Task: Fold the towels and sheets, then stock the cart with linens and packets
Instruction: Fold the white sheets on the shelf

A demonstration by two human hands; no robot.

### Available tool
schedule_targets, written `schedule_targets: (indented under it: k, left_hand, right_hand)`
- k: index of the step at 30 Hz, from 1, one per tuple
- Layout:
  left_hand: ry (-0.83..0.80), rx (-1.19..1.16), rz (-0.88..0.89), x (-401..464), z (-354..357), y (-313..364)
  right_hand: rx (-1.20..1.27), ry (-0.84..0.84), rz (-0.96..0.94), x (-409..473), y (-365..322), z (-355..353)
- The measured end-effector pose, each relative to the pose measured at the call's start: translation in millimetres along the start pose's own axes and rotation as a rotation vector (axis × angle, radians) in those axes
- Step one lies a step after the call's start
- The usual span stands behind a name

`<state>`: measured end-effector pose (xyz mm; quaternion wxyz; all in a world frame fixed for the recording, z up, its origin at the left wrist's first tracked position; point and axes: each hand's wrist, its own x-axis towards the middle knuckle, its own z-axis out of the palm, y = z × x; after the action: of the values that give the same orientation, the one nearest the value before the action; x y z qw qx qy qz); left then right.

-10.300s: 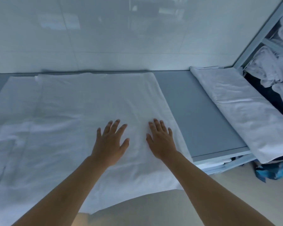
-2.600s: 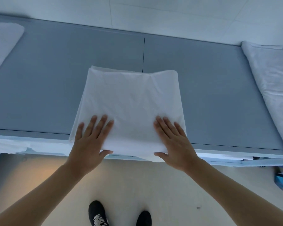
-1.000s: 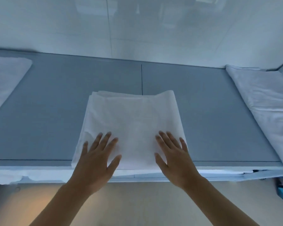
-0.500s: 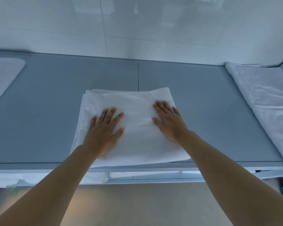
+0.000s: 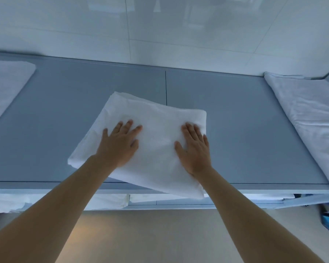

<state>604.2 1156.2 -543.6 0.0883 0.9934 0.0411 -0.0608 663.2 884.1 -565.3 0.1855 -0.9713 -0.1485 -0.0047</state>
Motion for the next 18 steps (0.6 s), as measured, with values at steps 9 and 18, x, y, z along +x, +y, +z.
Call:
schedule_targets:
  k: [9,18]
  left_hand:
    - [0.138,0.043,-0.085,-64,-3,-81]
    - [0.149,-0.068,-0.332,-74,-14,-202]
  right_hand:
    - [0.118,0.012,0.363,-52,-212,75]
    - [-0.197,-0.121,-0.408,11,-253,52]
